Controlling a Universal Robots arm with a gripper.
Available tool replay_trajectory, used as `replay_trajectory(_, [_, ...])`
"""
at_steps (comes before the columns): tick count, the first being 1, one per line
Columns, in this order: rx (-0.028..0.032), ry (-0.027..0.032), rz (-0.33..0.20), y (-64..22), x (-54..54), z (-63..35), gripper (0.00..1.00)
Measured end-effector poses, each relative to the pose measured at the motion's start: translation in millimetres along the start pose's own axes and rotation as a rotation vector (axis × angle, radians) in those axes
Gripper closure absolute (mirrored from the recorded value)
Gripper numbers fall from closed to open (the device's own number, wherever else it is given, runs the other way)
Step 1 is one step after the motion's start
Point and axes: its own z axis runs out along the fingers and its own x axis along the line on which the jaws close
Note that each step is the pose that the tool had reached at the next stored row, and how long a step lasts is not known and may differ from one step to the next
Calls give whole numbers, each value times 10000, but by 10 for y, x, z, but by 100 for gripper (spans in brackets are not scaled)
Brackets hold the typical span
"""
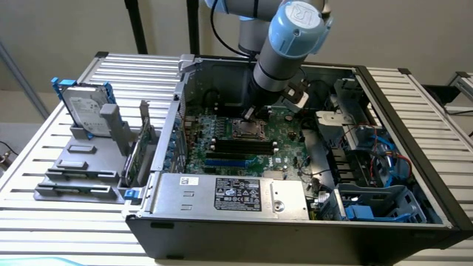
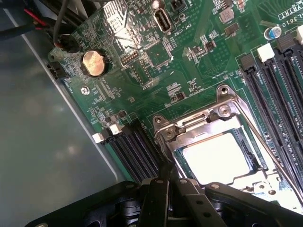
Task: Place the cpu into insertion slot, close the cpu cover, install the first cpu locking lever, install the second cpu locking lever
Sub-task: 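Install the first cpu locking lever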
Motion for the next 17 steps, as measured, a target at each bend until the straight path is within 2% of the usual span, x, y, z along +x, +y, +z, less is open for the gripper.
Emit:
replay_trajectory(5, [0, -2, 0, 49, 26, 3, 89])
replay_trajectory(9, [26, 41, -4, 67, 37, 2, 89])
replay_trajectory(13, [67, 29, 10, 57, 45, -45, 89])
replay_trajectory(17, [78, 31, 12, 16, 10, -94, 89])
